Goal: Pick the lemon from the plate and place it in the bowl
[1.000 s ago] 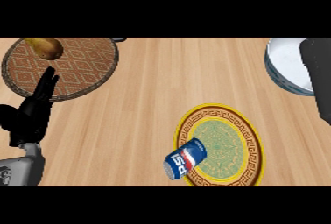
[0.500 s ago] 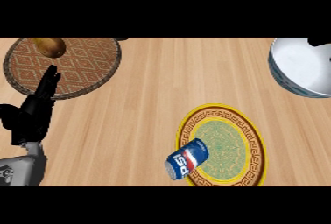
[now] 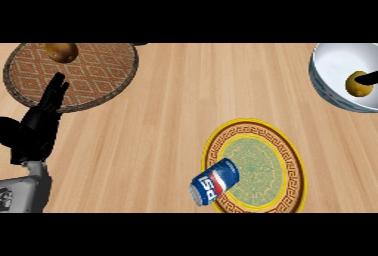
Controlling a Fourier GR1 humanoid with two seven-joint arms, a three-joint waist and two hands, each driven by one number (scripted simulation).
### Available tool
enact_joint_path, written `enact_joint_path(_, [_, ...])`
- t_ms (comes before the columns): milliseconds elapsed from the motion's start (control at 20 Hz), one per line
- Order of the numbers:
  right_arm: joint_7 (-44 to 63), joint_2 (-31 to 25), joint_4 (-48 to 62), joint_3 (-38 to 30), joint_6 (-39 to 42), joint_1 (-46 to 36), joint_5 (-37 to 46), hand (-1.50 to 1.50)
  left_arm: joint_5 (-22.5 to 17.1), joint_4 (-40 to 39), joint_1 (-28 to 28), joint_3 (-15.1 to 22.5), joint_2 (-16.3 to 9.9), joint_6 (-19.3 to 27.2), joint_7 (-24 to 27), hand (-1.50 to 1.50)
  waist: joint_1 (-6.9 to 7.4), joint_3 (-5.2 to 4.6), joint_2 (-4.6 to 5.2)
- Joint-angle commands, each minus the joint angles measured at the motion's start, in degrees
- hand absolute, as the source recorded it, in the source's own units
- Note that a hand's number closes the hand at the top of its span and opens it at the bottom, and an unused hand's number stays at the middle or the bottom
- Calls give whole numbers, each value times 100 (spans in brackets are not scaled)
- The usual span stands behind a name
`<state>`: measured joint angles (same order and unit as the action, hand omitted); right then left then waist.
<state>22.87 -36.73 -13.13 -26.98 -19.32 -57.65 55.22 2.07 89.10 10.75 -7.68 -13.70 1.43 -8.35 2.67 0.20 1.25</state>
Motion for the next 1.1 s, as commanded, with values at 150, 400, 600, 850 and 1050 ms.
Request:
enact_joint_path(150, [-1316,61,-314,-965,-382,213,-1110,-150,-53,289,-220,-20,12,-24,-63,0,-67,6,-65])
enact_joint_path(400, [-2291,265,-1007,-2009,-1013,131,-2293,-150,-105,89,-110,-148,-66,-35,-125,0,-221,9,-101])
enact_joint_path(600, [-2735,36,-1357,-2514,-404,637,-3032,-150,7,220,-383,-151,-55,32,-22,0,-327,-14,-168])
enact_joint_path(850, [-2800,-217,-1821,-2674,616,1681,-3563,-150,-20,58,-462,-239,-26,19,89,0,-411,-25,-182])
enact_joint_path(1050, [-2842,-26,-2579,-2826,1286,2486,-4080,-150,100,263,-495,-181,-68,46,-77,0,-411,-27,-188])
